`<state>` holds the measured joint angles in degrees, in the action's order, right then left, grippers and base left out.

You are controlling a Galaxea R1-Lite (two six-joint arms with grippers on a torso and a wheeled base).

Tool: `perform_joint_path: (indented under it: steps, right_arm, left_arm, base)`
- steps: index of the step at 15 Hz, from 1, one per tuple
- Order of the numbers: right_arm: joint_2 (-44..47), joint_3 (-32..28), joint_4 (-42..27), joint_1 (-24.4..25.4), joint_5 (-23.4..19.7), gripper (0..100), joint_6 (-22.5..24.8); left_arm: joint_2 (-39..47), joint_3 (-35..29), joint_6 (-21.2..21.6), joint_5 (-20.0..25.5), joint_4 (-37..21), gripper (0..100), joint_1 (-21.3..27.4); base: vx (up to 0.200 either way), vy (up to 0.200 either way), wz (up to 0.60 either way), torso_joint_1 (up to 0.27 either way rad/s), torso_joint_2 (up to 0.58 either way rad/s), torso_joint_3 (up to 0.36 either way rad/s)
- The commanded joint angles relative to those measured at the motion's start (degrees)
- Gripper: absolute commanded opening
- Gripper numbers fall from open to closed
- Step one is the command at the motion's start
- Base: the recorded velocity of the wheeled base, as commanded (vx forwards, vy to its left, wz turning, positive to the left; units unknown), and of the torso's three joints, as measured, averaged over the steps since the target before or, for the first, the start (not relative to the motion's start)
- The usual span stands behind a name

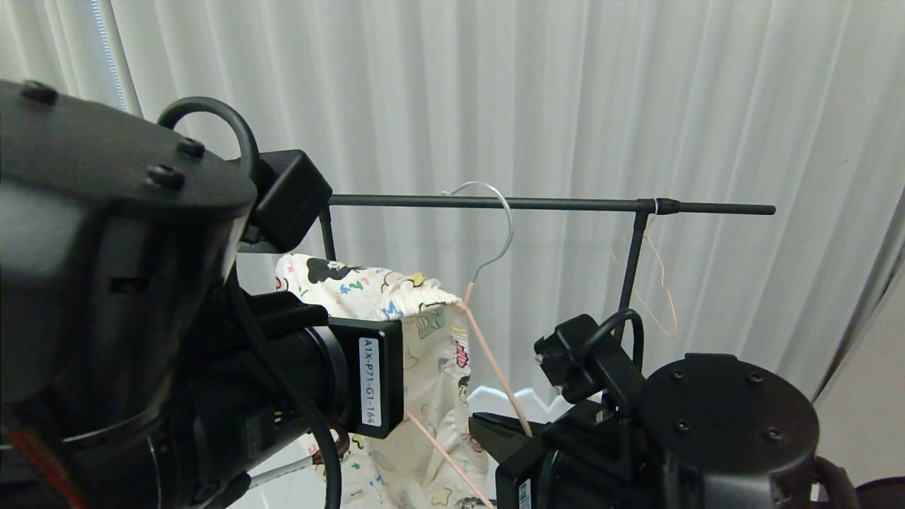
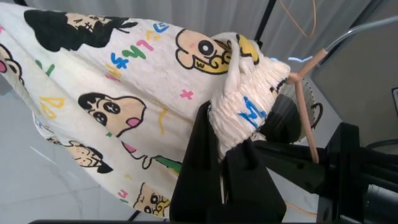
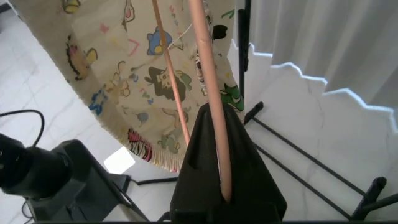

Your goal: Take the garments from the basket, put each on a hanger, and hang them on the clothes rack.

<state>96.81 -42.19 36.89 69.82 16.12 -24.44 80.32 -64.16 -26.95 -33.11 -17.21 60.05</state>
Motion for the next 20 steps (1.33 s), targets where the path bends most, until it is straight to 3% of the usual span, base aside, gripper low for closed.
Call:
perform_joint_path:
  steps: [1, 5, 8, 12, 14, 18, 20]
  right_arm:
    - [-0.3, 0.0, 0.2, 0.0, 0.5, 0, 0.4]
    - [-2.7, 0.4, 0.3, -0.2, 1.4, 0, 4.9]
    - [-3.1, 0.3, 0.4, -1.3, 3.9, 0, 6.4]
    - [-3.8, 2.1, 1.6, -3.6, 4.3, 0, 8.4]
    - [-7.3, 7.5, 2.5, -5.4, 2.4, 0, 11.8]
    - [-14.5, 18.0, 2.9, -4.5, -3.5, 0, 17.0]
    - [-15.9, 20.2, 2.9, -2.1, -5.1, 0, 18.6]
  left_arm:
    - [-0.2, 0.1, 0.1, -0.1, 0.0, 100, 0.1]
    - [-2.6, 1.8, 2.3, -0.2, 0.0, 100, 0.1]
    - [-5.9, 4.9, 3.7, 0.0, 0.0, 100, 0.4]
    - [-10.0, 6.1, 4.1, 0.2, -0.2, 100, 2.8]
    - [-15.3, 9.7, 13.4, 1.7, -0.2, 100, 3.1]
    - [-24.7, 16.3, 32.1, 20.4, 0.0, 100, -4.3]
    - [-24.3, 17.7, 34.2, 25.5, 0.0, 100, -6.2]
  base:
    - [0.000, 0.000, 0.00, 0.000, 0.00, 0.000]
    - [0.000, 0.000, 0.00, 0.000, 0.00, 0.000]
    - [0.000, 0.000, 0.00, 0.000, 0.00, 0.000]
    - [0.000, 0.000, 0.00, 0.000, 0.00, 0.000]
    - [0.000, 0.000, 0.00, 0.000, 0.00, 0.000]
    - [0.000, 0.000, 0.00, 0.000, 0.00, 0.000]
    - [0.000, 0.000, 0.00, 0.000, 0.00, 0.000]
